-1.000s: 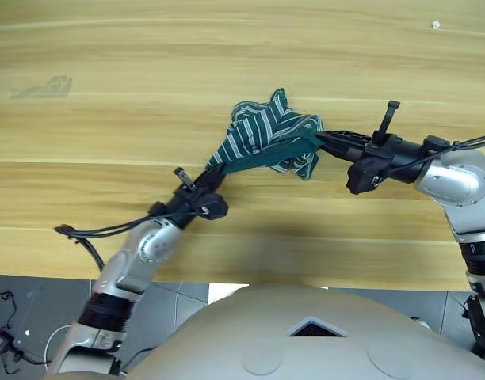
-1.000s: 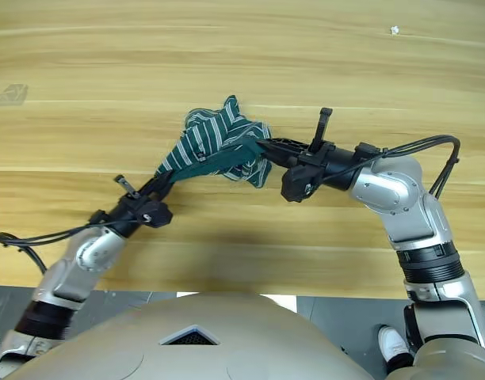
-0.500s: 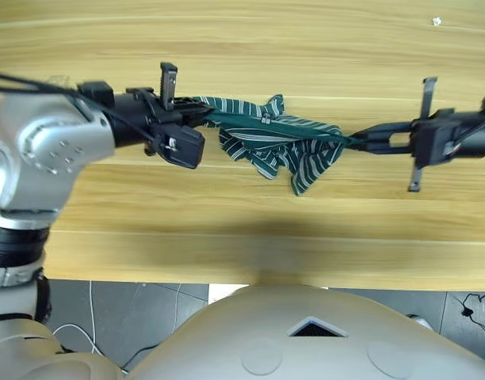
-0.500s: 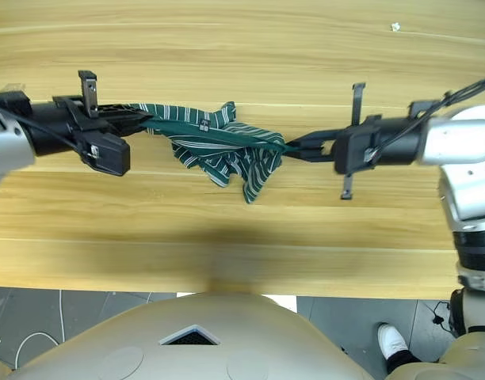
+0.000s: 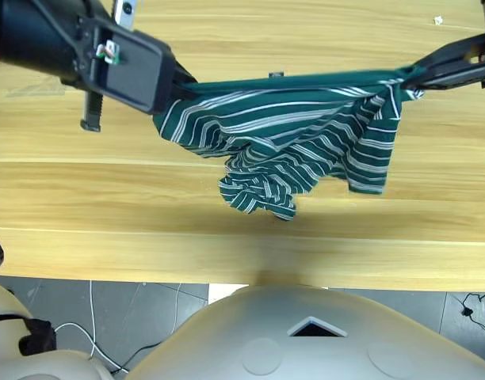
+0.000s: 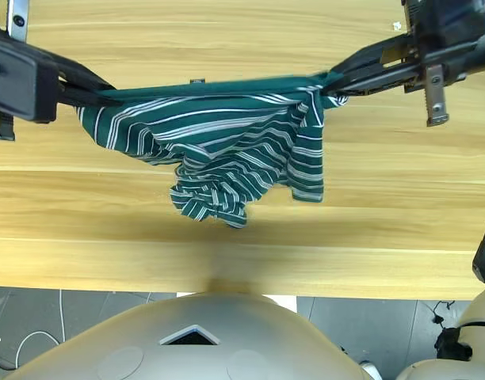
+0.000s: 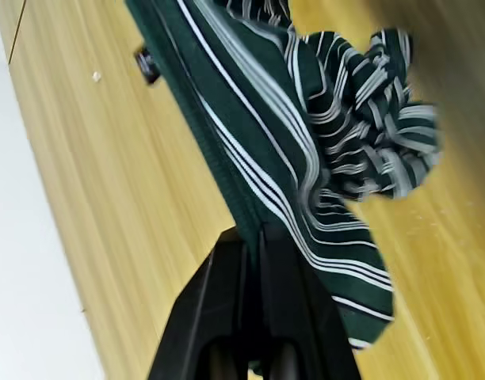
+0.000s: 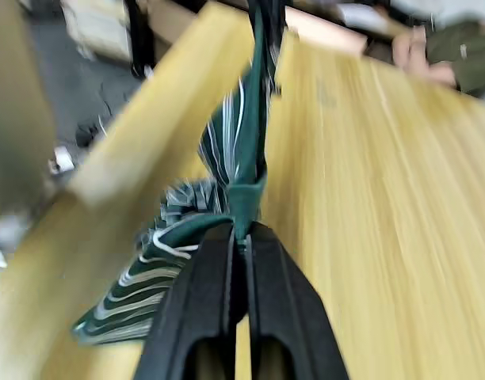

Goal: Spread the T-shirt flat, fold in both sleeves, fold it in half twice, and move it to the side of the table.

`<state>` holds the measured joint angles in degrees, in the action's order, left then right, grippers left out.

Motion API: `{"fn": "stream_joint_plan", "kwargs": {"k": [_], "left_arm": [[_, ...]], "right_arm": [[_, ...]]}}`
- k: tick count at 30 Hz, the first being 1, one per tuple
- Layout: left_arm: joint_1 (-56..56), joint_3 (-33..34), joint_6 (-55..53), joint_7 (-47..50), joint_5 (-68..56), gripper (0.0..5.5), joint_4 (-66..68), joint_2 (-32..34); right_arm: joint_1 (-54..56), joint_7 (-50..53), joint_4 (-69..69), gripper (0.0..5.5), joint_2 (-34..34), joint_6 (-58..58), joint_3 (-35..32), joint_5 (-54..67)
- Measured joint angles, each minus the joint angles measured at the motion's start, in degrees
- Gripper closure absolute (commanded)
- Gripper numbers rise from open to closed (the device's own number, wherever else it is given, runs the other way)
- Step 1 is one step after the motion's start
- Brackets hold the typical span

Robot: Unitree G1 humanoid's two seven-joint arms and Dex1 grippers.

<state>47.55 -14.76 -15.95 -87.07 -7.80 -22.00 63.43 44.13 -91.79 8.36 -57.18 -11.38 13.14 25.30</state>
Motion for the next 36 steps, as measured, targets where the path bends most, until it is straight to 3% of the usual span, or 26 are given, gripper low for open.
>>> {"fn": "stream_joint_plan", "kwargs": {"k": [2,5,13,17,21,25,28,32,36], "left_arm": [[2.11,-2.71,4.41,1.45,3.98,5.50,4.91,-2.12],[9.29,-8.65,12.59,9.62,12.97,5.50,18.17,-8.24],[33.70,-26.65,20.41,55.42,38.57,5.50,64.19,-26.83],[45.66,-30.99,23.68,75.73,47.72,5.50,85.13,-32.45],[49.52,-31.36,29.53,79.33,51.00,5.50,93.31,-33.27],[36.01,-36.11,40.91,79.15,55.99,5.50,90.29,-32.47],[18.26,-37.63,45.37,77.48,56.04,5.50,78.04,-29.28],[-10.60,-36.62,42.61,78.85,53.16,5.50,53.11,-22.26],[-27.88,-30.39,35.86,76.30,51.78,5.50,27.29,-12.04]], "right_arm": [[3.28,4.03,5.81,5.50,1.94,7.50,3.48,-7.84],[12.03,18.58,18.24,5.50,7.13,19.04,10.58,-22.09],[33.01,66.85,46.55,5.50,18.64,25.81,26.09,-48.70],[43.18,87.60,58.19,5.50,21.11,28.97,29.32,-58.58],[46.03,93.18,63.84,5.50,21.19,33.83,29.12,-62.20],[34.11,88.61,62.29,5.50,20.77,46.66,28.26,-62.06],[18.41,80.96,52.92,5.50,19.99,53.61,28.19,-57.86],[-7.96,68.83,27.57,5.50,12.50,54.25,28.47,-45.60],[-18.60,61.28,9.12,5.50,3.38,49.38,23.95,-36.01]]}}
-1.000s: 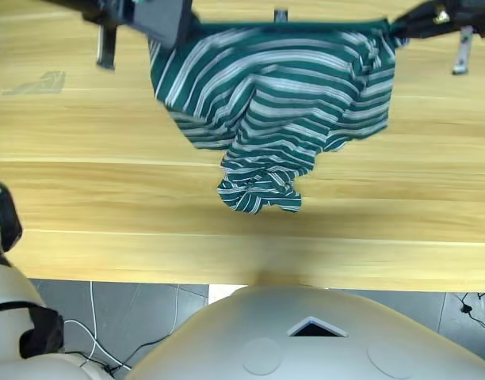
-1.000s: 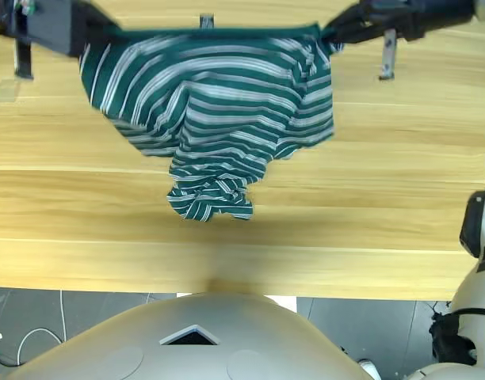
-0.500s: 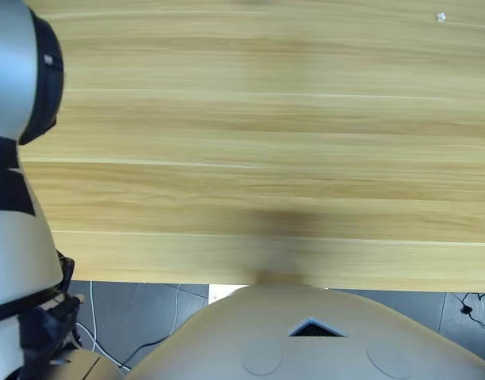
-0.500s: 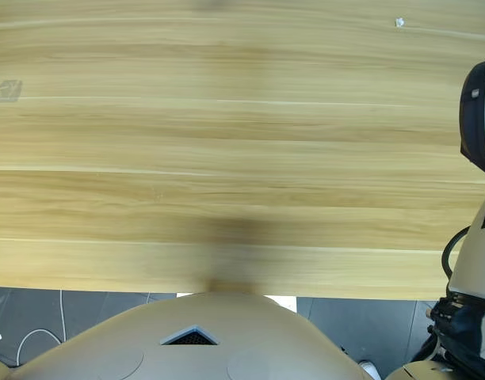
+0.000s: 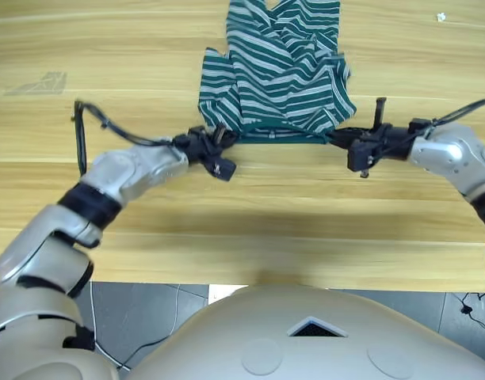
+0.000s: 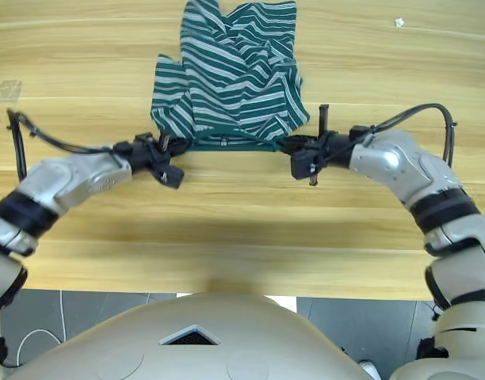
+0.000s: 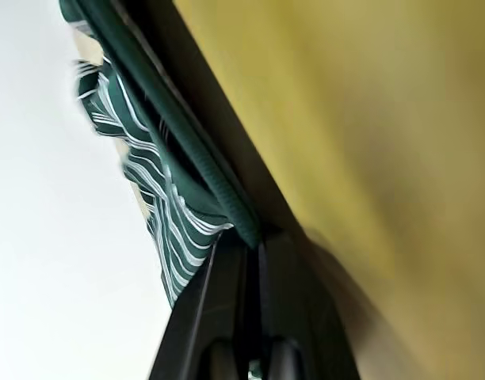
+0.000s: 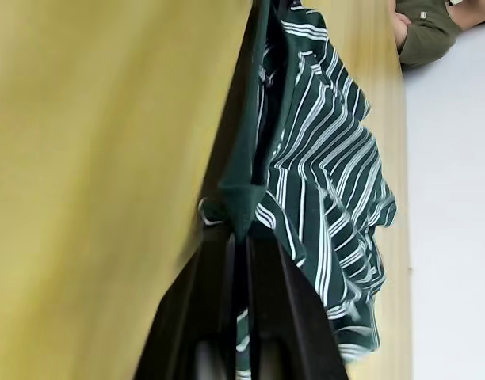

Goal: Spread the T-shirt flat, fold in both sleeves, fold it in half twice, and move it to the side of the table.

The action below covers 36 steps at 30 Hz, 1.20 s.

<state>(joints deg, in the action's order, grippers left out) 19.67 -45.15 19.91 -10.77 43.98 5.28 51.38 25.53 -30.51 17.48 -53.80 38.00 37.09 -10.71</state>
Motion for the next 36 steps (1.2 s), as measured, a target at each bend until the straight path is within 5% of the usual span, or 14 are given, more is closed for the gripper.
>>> {"fn": "stream_joint_plan", "kwargs": {"k": [9,13,22,27,33,36], "left_arm": [[-18.60,27.42,-13.03,-33.16,-18.63,5.50,-52.51,28.94],[-28.67,26.03,-12.06,-37.42,-16.51,4.90,-53.78,28.54],[-38.09,28.89,-9.75,-41.24,-14.89,3.50,-51.16,26.56],[-41.17,33.36,-15.43,-47.93,-27.64,2.66,-57.98,26.22],[-42.68,47.83,-30.05,-53.18,-65.17,1.68,-57.02,21.82],[-36.64,46.22,-27.28,-47.43,-53.42,1.47,-44.13,19.64]], "right_arm": [[-15.09,-15.59,-32.19,5.50,-13.77,-13.14,-12.07,15.70],[-21.04,-21.43,-37.43,5.50,-15.12,-16.16,-13.27,18.00],[-26.88,-32.14,-40.55,3.78,-12.67,-25.97,-15.29,28.50],[-31.28,-41.16,-42.53,2.87,-16.49,-31.29,-18.32,34.80],[-29.20,-38.74,-35.16,2.63,-11.97,-29.12,-20.93,27.42],[-25.95,-34.30,-31.74,2.63,-7.86,-26.27,-21.47,20.76]]}}
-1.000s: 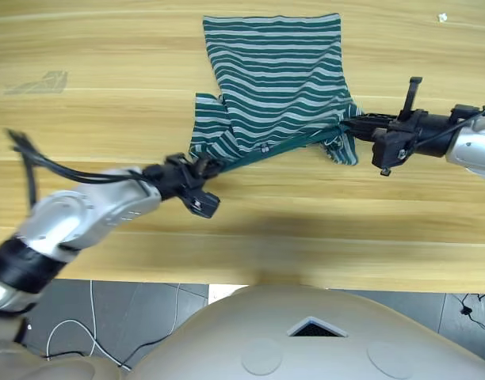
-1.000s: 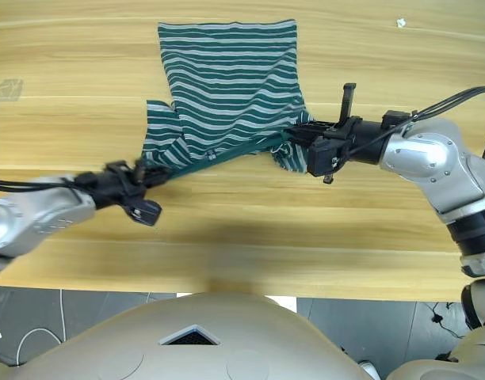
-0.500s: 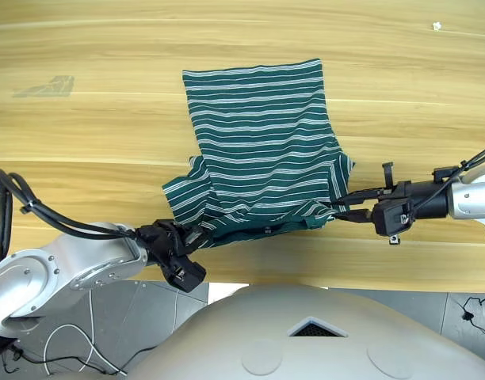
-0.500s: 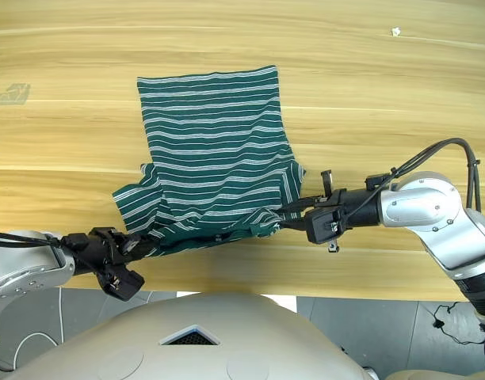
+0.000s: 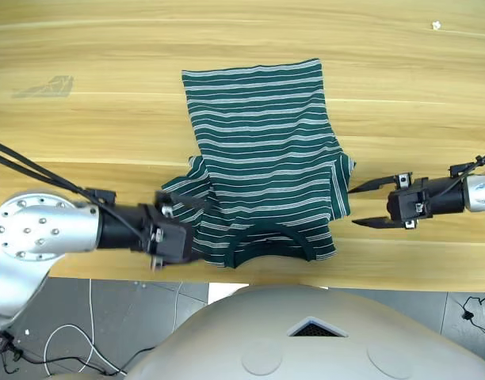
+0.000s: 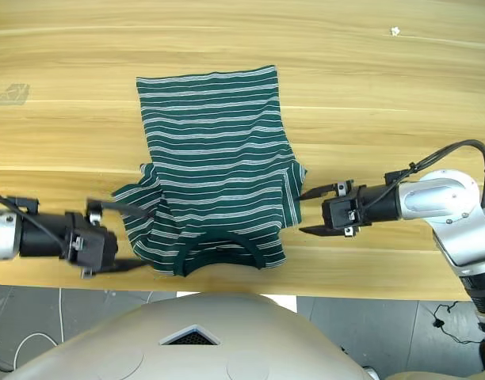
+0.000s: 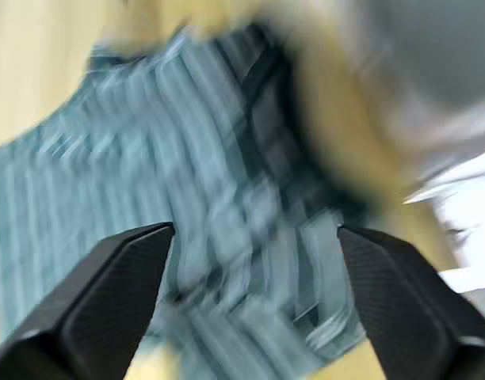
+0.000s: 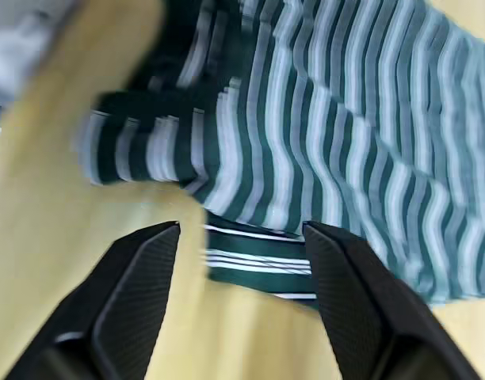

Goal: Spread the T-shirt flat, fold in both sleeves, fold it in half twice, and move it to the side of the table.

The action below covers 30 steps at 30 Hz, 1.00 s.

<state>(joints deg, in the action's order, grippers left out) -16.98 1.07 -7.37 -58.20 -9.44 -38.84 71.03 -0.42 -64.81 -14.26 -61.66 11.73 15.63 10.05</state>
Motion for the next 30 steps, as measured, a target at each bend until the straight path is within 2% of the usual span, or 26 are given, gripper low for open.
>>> {"fn": "stream_joint_plan", "kwargs": {"k": [2,4,7,12,20,25,30], "left_arm": [[4.10,-4.33,5.03,6.38,12.24,1.47,8.66,-2.26],[7.54,-9.73,10.69,14.41,24.89,1.47,17.04,-7.37],[7.59,-13.87,14.88,19.13,31.90,1.47,20.57,-12.16],[7.10,-15.14,15.95,20.51,34.09,1.47,21.76,-15.72],[7.89,-14.82,18.03,23.16,35.18,1.47,25.32,-17.78],[6.00,-11.84,18.70,25.65,35.67,1.47,27.91,-17.76],[0.07,-7.53,20.09,28.10,35.69,1.47,28.55,-16.06]], "right_arm": [[1.39,2.73,1.39,2.63,2.82,1.52,0.10,-3.54],[2.92,4.54,2.65,2.63,5.46,3.29,0.45,-7.24],[3.54,4.55,4.34,2.63,6.92,4.86,0.93,-9.72],[5.49,4.52,9.17,2.63,8.81,7.41,2.48,-13.09],[6.63,3.32,15.75,2.63,9.61,11.58,6.06,-18.05],[5.86,3.30,17.06,2.63,8.98,14.00,6.83,-18.11],[7.57,2.74,20.08,2.63,3.93,13.90,4.33,-20.30]]}}
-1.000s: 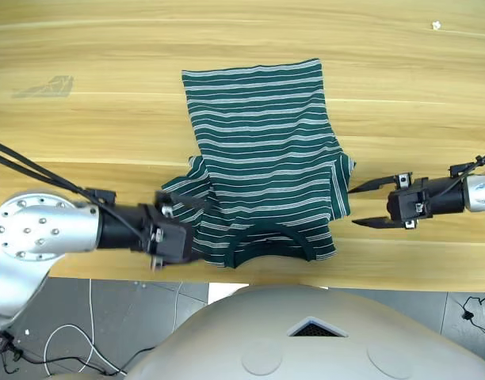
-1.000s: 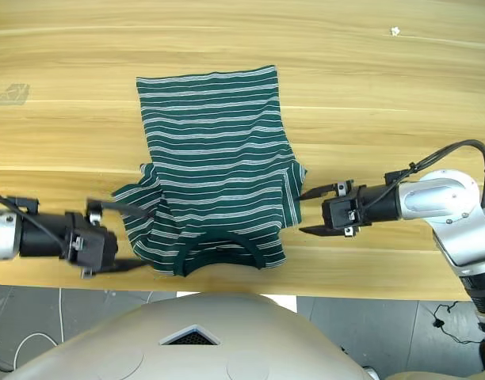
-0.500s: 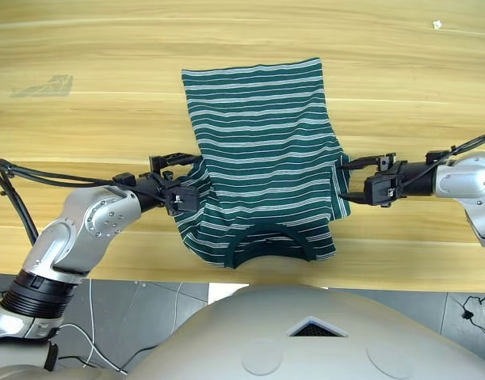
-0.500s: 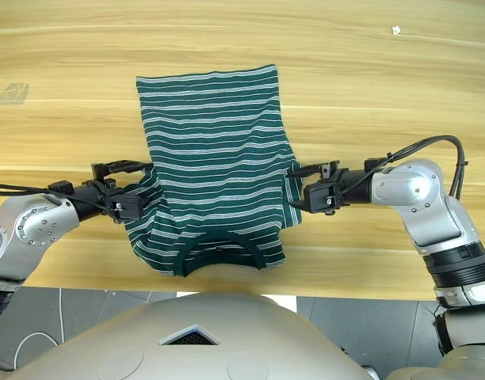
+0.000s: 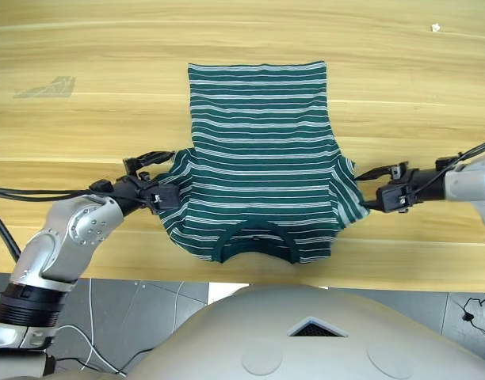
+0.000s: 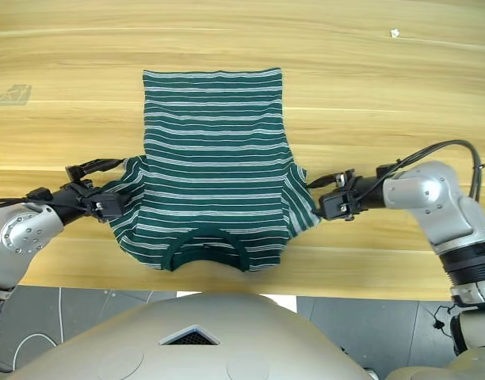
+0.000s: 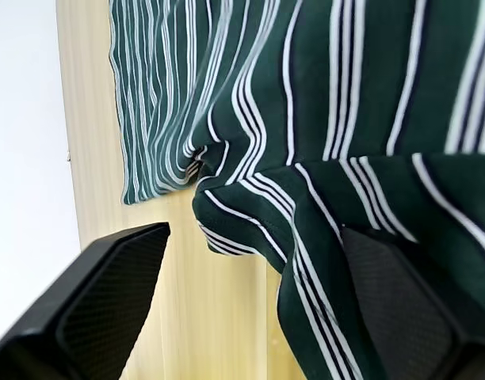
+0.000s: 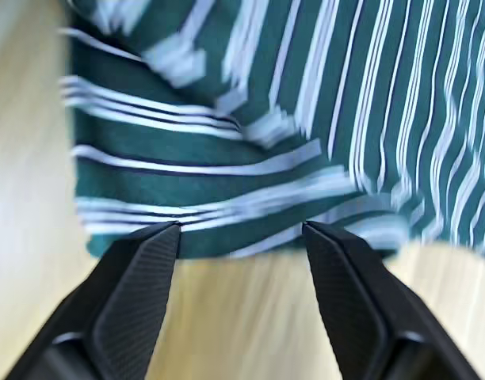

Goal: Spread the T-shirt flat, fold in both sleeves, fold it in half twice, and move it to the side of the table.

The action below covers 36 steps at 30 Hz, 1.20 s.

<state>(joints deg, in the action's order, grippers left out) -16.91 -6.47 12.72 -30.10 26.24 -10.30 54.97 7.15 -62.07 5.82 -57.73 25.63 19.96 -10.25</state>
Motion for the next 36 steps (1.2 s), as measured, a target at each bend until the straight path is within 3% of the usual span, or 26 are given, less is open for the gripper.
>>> {"fn": "stream_joint_plan", "kwargs": {"k": [9,27,36], "left_arm": [[-4.45,1.03,-0.50,0.48,3.50,1.47,-5.67,0.11],[-4.17,3.15,-3.69,3.16,5.37,1.47,-3.55,-2.48],[-5.68,3.93,-4.42,-0.87,2.93,1.47,-9.87,-3.91]], "right_arm": [[-0.28,-4.02,-0.20,2.63,-0.86,-1.24,-0.40,2.28],[1.90,-3.45,4.66,2.63,-0.75,1.67,-0.87,2.17],[3.27,-5.73,0.69,2.63,-0.72,-1.75,-3.36,6.92]]}}
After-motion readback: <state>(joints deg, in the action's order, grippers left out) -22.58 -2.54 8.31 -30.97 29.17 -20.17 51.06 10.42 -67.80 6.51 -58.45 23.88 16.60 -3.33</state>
